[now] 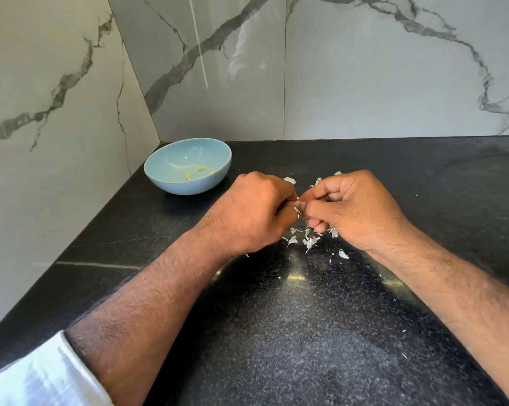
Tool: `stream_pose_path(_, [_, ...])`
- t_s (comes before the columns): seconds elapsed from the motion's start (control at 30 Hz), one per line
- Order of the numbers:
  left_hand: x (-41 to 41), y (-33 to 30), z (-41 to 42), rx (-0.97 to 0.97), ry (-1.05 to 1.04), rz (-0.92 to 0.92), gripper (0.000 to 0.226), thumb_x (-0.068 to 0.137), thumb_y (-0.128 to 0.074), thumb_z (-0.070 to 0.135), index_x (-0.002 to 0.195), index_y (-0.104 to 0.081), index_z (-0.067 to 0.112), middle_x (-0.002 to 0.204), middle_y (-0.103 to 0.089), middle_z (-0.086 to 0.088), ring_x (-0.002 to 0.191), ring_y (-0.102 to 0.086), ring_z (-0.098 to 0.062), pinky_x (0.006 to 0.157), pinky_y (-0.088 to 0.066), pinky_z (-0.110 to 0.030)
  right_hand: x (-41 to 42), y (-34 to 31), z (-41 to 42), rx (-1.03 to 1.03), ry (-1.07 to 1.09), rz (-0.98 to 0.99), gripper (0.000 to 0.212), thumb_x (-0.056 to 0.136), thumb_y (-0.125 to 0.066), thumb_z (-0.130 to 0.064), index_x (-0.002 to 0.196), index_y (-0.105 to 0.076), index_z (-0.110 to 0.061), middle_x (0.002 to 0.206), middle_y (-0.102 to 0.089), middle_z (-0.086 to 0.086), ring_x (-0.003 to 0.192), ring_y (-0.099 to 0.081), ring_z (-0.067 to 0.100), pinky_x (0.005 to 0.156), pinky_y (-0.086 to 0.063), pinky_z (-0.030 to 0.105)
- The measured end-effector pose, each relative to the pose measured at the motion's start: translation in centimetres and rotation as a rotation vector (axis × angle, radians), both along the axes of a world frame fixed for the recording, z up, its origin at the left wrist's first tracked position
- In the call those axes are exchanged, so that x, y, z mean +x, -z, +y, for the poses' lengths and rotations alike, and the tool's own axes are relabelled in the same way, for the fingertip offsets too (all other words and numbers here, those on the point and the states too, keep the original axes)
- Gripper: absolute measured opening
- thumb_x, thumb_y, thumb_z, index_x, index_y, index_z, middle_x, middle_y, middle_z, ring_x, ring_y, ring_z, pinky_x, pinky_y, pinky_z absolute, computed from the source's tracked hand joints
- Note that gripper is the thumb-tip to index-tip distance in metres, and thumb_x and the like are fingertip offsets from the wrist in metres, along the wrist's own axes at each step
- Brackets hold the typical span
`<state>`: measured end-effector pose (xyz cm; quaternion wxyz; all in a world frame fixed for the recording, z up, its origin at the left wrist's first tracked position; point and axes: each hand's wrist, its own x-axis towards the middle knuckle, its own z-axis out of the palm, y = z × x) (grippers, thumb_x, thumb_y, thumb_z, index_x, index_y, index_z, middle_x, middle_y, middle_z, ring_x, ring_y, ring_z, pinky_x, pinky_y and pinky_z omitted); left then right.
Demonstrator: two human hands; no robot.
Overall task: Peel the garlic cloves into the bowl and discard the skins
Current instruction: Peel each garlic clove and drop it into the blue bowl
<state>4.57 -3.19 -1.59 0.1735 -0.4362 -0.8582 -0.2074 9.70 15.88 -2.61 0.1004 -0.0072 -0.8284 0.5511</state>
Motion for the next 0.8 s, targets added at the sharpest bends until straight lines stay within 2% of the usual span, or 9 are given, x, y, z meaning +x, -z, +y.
stream_pose_path(0.1, [0.4,0.0,0.5,-0.038,-0.040,0.102,0.021,0.090,-0.057,0.027,0.071,-0.054,0.017,0.064,-0.050,0.006,0.055,-0.051,-0.025,0.055,-0.048,-0.035,0.0,0.1,-0.1,-0.049,0.003,-0.033,0.005,0.087,-0.082,-0.004,0.089,-0.079,-0.009,0.068,-0.076,0.010,0.061,-0.072,0.021,0.063,-0.062,0.033])
stream_pose_path(0.2, [0.8,0.1,1.1,-0.035,-0.067,0.168,0.018,0.086,-0.057,0.023,0.070,-0.050,0.016,0.064,-0.056,-0.002,0.054,-0.055,-0.030,0.053,-0.049,-0.035,0.0,0.0,-0.1,-0.136,0.009,-0.050,0.005,0.087,-0.082,-0.003,0.088,-0.079,-0.007,0.071,-0.076,0.014,0.060,-0.070,0.020,0.060,-0.060,0.028])
stream_pose_path(0.3, [0.4,0.4,0.7,0.077,-0.100,-0.001,0.015,0.086,-0.062,0.023,0.075,-0.065,0.014,0.067,-0.063,0.005,0.060,-0.059,-0.020,0.058,-0.052,-0.037,0.0,-0.3,0.2,-0.234,-0.016,-0.078,0.005,0.087,-0.081,-0.001,0.091,-0.080,-0.003,0.075,-0.076,0.017,0.065,-0.069,0.023,0.063,-0.060,0.031])
stream_pose_path(0.37, [-0.1,0.6,0.1,0.194,-0.083,-0.208,0.010,0.090,-0.069,0.018,0.081,-0.073,0.017,0.066,-0.066,0.008,0.059,-0.059,-0.009,0.058,-0.051,-0.031,0.0,-0.4,0.5,-0.299,-0.056,-0.100,0.008,0.088,-0.079,0.000,0.096,-0.079,0.000,0.078,-0.075,0.018,0.068,-0.068,0.023,0.066,-0.060,0.033])
stream_pose_path(0.43, [-0.3,0.5,-0.3,0.260,-0.065,-0.356,0.010,0.093,-0.072,0.011,0.085,-0.076,0.016,0.065,-0.069,0.008,0.057,-0.060,-0.005,0.058,-0.050,-0.024,0.0,-0.3,0.6,-0.338,-0.096,-0.130,0.010,0.090,-0.076,0.001,0.100,-0.078,0.002,0.080,-0.074,0.017,0.071,-0.067,0.023,0.068,-0.060,0.033])
stream_pose_path(0.63, [-0.6,0.2,-0.9,0.302,-0.016,-0.469,0.012,0.097,-0.071,0.007,0.087,-0.075,0.013,0.067,-0.072,-0.001,0.057,-0.068,-0.020,0.058,-0.053,-0.024,-0.1,-0.4,0.9,-0.448,-0.180,-0.244,0.013,0.094,-0.068,0.005,0.105,-0.075,0.003,0.081,-0.069,0.013,0.071,-0.061,0.018,0.068,-0.055,0.030])
stream_pose_path(0.8, [-1.1,-0.3,-1.6,0.280,-0.189,-0.469,0.011,0.090,-0.079,0.012,0.081,-0.080,0.017,0.063,-0.073,0.004,0.054,-0.067,-0.009,0.055,-0.050,-0.018,0.2,-1.4,1.3,-0.628,-0.304,-0.277,0.021,0.081,-0.070,-0.001,0.102,-0.074,-0.001,0.082,-0.065,0.013,0.071,-0.059,0.016,0.069,-0.053,0.030])
